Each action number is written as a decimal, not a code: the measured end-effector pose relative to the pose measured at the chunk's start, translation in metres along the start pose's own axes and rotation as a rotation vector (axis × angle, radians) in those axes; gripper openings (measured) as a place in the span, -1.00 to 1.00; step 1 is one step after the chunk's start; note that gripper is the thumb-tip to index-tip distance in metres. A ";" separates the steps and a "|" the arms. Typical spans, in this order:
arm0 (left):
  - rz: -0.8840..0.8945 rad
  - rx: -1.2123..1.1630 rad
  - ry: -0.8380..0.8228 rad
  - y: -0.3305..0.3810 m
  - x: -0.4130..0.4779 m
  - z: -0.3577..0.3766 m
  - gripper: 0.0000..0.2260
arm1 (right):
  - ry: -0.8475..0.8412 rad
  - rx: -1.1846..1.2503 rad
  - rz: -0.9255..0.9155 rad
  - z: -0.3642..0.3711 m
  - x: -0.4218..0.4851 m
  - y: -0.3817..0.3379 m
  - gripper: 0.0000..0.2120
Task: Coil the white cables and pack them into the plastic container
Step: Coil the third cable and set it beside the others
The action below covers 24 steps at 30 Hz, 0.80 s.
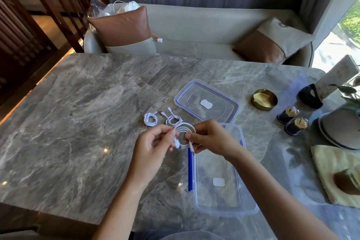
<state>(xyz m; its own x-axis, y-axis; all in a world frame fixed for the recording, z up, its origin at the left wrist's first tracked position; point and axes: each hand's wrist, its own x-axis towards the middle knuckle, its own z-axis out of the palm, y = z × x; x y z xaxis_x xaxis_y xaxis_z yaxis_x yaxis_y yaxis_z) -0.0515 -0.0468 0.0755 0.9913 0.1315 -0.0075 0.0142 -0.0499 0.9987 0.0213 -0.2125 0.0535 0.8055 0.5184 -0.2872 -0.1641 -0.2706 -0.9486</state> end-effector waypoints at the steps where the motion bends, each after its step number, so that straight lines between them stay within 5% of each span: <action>1: 0.017 0.022 -0.015 0.002 0.001 0.003 -0.84 | -0.020 -0.003 0.001 0.003 0.000 -0.001 -0.86; 10: 0.403 0.648 0.045 0.004 0.006 0.000 -0.95 | -0.007 0.039 0.026 0.003 -0.009 0.001 -0.81; 16: 0.290 0.745 -0.034 -0.007 0.008 -0.003 -0.95 | -0.064 0.105 0.019 0.002 -0.010 -0.001 -0.80; 19: 0.248 0.550 0.036 -0.012 0.001 0.000 -0.72 | -0.102 0.152 0.010 0.001 -0.011 -0.004 -0.82; 22: -0.010 0.065 -0.169 -0.010 -0.002 0.004 -0.58 | -0.163 0.175 -0.014 0.002 -0.013 -0.008 -0.84; 24: -0.094 -0.020 -0.310 -0.013 -0.003 0.003 -0.64 | -0.176 0.187 -0.013 0.002 -0.014 -0.010 -0.85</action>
<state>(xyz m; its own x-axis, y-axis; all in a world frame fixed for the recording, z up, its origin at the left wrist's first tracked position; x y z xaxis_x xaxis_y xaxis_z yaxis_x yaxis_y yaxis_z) -0.0538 -0.0495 0.0624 0.9785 -0.1730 -0.1121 0.1081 -0.0322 0.9936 0.0104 -0.2160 0.0669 0.6990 0.6588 -0.2782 -0.2699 -0.1172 -0.9557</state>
